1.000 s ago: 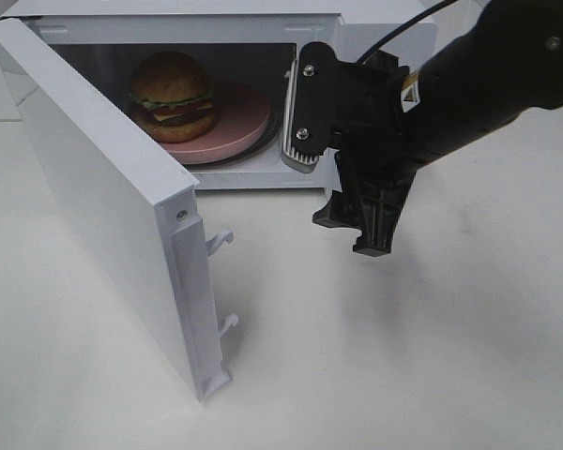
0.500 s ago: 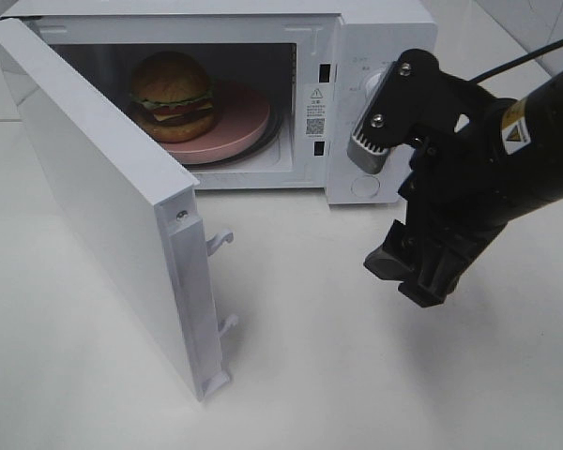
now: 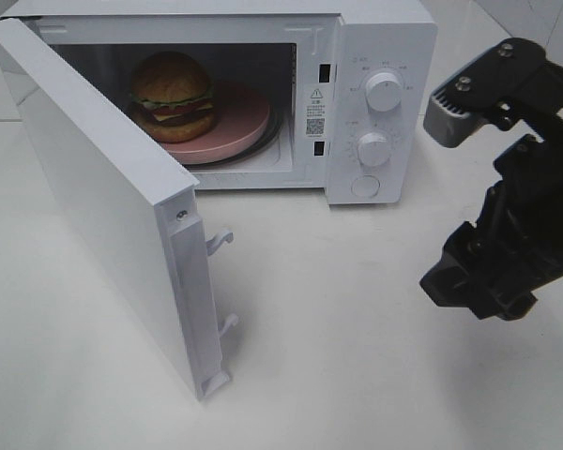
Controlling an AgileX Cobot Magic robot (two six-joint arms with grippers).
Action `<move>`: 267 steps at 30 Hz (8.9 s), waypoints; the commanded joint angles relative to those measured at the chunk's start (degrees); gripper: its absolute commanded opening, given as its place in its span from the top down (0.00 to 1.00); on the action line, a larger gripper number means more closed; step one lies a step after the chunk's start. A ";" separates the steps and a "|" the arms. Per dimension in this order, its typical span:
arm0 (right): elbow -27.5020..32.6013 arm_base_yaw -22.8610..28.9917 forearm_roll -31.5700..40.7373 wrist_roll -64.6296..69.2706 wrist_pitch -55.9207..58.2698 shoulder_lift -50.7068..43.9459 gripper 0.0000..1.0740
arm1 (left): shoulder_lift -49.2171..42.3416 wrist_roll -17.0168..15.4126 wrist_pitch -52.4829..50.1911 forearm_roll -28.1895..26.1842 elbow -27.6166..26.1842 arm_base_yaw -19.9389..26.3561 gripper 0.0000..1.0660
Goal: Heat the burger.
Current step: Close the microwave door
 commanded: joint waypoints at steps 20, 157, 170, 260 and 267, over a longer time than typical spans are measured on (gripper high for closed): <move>3.50 0.00 -6.36 14.38 18.45 -21.66 0.29 | -0.06 -0.06 -0.17 -0.11 0.11 -0.17 0.06; 15.41 -31.97 -2.64 12.61 15.47 -66.52 0.30 | 26.36 1.95 -30.88 -1.20 0.69 -0.17 1.00; 15.41 -31.97 -2.64 12.61 15.47 -66.52 0.30 | 30.25 9.11 -58.10 -4.53 12.38 -0.17 1.00; 15.41 -31.97 -2.64 12.61 15.47 -66.52 0.30 | 105.48 0.63 -105.48 -12.38 -17.02 -42.80 1.00; 15.41 -31.97 -2.64 12.61 15.47 -66.52 0.30 | 108.58 2.58 -103.76 -15.70 -22.69 -42.80 1.00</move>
